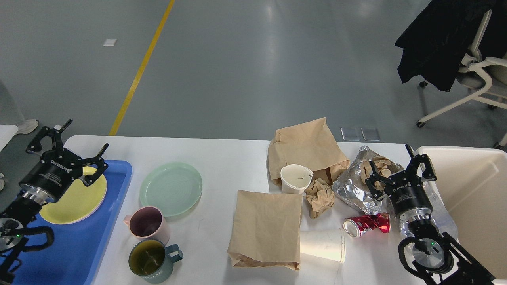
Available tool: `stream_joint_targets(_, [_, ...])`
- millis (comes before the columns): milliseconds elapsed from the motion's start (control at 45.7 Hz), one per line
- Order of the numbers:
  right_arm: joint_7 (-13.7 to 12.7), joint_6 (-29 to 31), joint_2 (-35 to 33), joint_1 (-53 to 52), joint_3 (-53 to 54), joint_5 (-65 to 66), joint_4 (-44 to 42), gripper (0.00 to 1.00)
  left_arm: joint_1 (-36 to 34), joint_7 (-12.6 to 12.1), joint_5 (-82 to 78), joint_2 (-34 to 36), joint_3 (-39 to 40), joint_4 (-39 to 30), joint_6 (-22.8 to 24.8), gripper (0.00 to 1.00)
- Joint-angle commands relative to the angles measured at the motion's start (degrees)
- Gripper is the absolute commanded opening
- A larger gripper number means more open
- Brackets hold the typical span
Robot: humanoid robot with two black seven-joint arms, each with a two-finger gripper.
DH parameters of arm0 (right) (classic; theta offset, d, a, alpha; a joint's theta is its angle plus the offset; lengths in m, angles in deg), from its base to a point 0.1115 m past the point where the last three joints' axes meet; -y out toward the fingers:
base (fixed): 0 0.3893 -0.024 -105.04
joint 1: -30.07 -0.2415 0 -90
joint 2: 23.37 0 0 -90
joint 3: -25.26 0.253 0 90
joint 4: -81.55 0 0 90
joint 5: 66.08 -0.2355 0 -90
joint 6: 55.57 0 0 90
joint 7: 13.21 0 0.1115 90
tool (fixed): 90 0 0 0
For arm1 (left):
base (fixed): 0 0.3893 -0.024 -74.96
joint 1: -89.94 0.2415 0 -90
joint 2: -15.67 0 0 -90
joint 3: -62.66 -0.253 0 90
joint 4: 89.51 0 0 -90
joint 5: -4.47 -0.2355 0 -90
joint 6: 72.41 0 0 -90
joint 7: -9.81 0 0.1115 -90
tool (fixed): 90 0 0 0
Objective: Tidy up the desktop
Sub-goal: 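Raise the left gripper up and away from the blue tray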
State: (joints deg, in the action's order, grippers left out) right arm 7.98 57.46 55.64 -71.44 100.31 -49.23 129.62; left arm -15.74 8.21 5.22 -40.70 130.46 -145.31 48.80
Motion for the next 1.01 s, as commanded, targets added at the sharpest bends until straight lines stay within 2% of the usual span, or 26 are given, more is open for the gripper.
stream_joint_targets(0, [0.0,0.0,0.0,0.0,0.0,0.11,0.01,1.0,-11.63,-0.15,0.13,12.23,-18.89,0.69,0.17,0.97])
stream_joint_targets(88, [0.0,0.0,0.0,0.0,0.0,0.11,0.01,1.0,-20.94,-0.33,0.04,17.34,-33.75,1.05,0.43,0.97])
stream_joint_targets(263, [0.0,0.0,0.0,0.0,0.0,0.11,0.01,1.0,-43.18,0.81,0.13,23.23,-62.05,1.05,2.81,0.97])
stream_joint_targets(372, [0.0,0.0,0.0,0.0,0.0,-0.07,0.01,1.0,-56.01,0.81,0.21,23.15,-77.79,1.05,2.72,0.97])
stream_joint_targets(460, [0.0,0.0,0.0,0.0,0.0,-0.07,0.01,1.0,-63.23,0.64,0.21,20.69,-89.22,1.05,3.07,0.97])
stream_joint_targets(569, [0.0,0.09,0.0,0.0,0.0,0.11,0.01,1.0,-68.94,-0.15,0.13,17.7,-96.97,1.05,3.25,0.97])
stream_joint_targets(810, [0.0,0.09,0.0,0.0,0.0,-0.07,0.01,1.0,-77.82,-0.24,-0.31,14.89,-104.18,0.96,4.21,0.97])
stream_joint_targets(985, [0.0,0.09,0.0,0.0,0.0,0.11,0.01,1.0,-89.33,0.46,-0.31,6.9,-122.44,0.69,7.9,0.97])
